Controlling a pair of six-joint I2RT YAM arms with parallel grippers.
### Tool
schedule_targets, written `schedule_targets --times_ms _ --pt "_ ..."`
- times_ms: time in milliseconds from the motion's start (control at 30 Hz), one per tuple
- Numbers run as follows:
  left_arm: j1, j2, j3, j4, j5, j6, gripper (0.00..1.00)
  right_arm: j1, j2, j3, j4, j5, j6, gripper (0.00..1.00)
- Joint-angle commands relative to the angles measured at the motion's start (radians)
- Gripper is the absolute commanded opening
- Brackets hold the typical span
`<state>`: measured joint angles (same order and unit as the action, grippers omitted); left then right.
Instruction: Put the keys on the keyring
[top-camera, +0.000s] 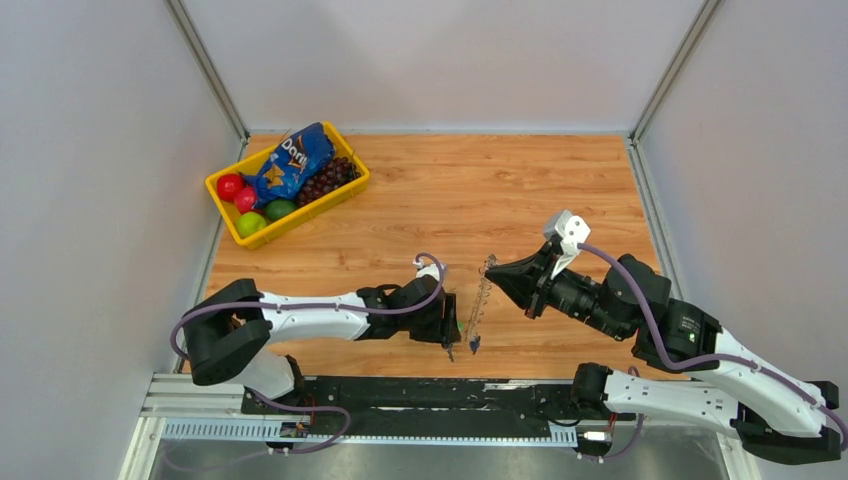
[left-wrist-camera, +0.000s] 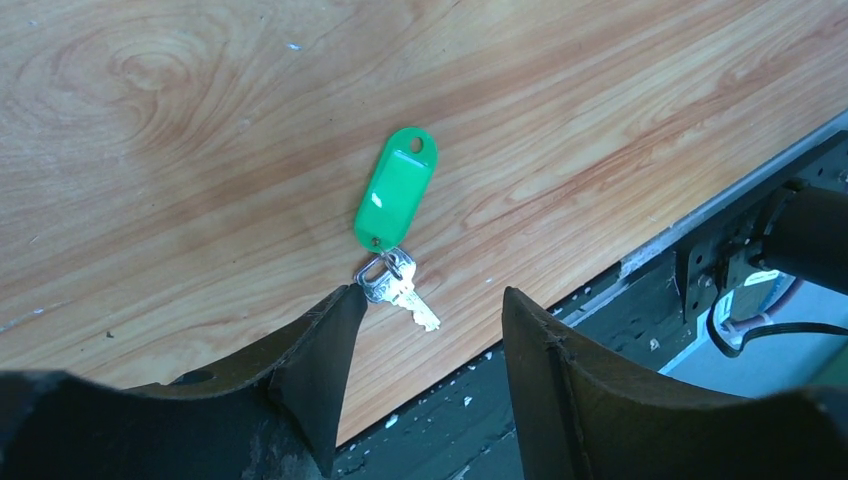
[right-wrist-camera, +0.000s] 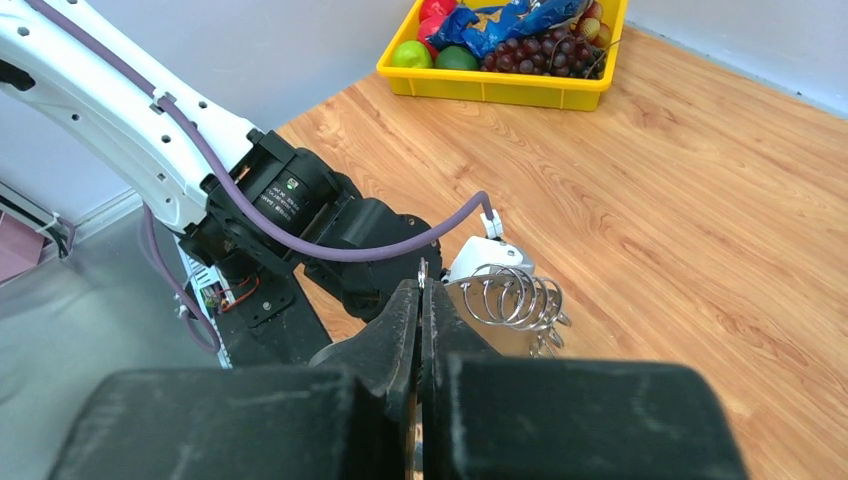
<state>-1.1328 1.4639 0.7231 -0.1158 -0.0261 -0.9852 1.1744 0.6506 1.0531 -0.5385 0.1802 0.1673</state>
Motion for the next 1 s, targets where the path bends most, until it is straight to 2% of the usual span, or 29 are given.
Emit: schedule_targets --times_ms 0,433,967 --pt "-0.017 0.024 0.053 -0.040 -0.026 -0.012 0.63 -0.004 -0.015 0.005 0.049 0.019 0.003 0.00" --pt "-0.021 0.108 0.118 -0.071 -0.010 -0.002 0.52 -0.003 -0.037 -0.004 0.051 0.007 -0.003 0.00" --pt "-0.022 0.122 0.126 -0.117 -0.023 -0.009 0.41 -0.004 -0.041 -0.016 0.054 -0.011 -0.009 0.00"
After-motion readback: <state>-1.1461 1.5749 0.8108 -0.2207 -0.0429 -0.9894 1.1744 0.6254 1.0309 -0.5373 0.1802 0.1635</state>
